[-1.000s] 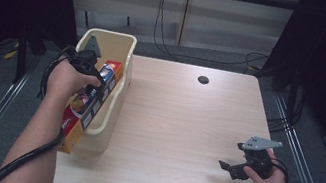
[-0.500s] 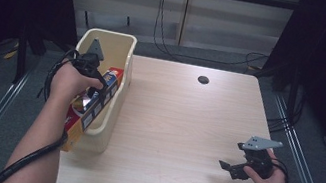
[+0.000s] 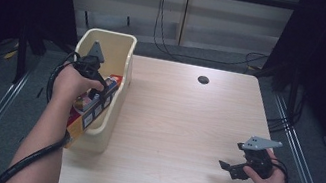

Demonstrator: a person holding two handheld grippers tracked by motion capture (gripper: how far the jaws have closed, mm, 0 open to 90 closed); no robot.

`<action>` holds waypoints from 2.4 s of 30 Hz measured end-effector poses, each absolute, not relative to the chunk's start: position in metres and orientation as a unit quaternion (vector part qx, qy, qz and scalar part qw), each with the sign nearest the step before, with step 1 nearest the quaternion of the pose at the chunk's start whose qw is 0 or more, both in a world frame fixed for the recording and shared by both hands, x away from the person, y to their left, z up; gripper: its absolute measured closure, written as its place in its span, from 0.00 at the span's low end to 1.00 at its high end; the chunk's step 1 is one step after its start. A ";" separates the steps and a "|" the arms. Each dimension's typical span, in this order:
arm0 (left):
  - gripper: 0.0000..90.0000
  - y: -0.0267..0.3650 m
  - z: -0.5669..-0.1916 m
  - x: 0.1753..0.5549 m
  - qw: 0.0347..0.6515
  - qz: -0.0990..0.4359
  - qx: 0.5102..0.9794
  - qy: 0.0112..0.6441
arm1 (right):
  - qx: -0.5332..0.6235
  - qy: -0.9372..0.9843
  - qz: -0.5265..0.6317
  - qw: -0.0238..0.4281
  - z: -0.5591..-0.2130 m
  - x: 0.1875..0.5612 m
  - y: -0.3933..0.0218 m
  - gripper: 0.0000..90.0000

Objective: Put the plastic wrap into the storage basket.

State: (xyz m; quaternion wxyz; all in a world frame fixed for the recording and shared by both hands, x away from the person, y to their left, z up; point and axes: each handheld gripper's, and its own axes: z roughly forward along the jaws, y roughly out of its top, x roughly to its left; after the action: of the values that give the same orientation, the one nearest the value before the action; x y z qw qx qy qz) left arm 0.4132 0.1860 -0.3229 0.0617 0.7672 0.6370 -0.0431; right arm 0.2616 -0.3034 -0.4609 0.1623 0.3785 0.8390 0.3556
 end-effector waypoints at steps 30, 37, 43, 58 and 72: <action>0.44 0.184 -0.332 0.416 0.052 -0.041 0.767 0.638 | 0.378 0.839 0.355 0.162 -0.461 0.262 -0.304 0.04; 0.42 0.185 -0.335 0.416 0.056 -0.044 0.764 0.641 | 0.378 0.839 0.355 0.163 -0.462 0.261 -0.304 0.04; 0.41 0.184 -0.326 0.416 0.072 -0.034 0.762 0.643 | 0.381 0.838 0.353 0.165 -0.461 0.260 -0.304 0.04; 0.36 0.157 -0.286 0.414 0.127 -0.020 0.780 0.613 | 0.378 0.839 0.356 0.162 -0.460 0.260 -0.305 0.04; 0.33 0.126 -0.275 0.411 0.162 -0.017 0.798 0.580 | 0.375 0.840 0.356 0.164 -0.460 0.259 -0.304 0.04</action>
State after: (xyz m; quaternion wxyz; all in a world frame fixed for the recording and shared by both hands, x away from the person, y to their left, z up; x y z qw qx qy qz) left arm 0.4113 0.1257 -0.2751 0.1619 0.7981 0.5802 -0.0174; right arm 0.2587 -0.3037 -0.4596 0.1637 0.3750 0.8402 0.3559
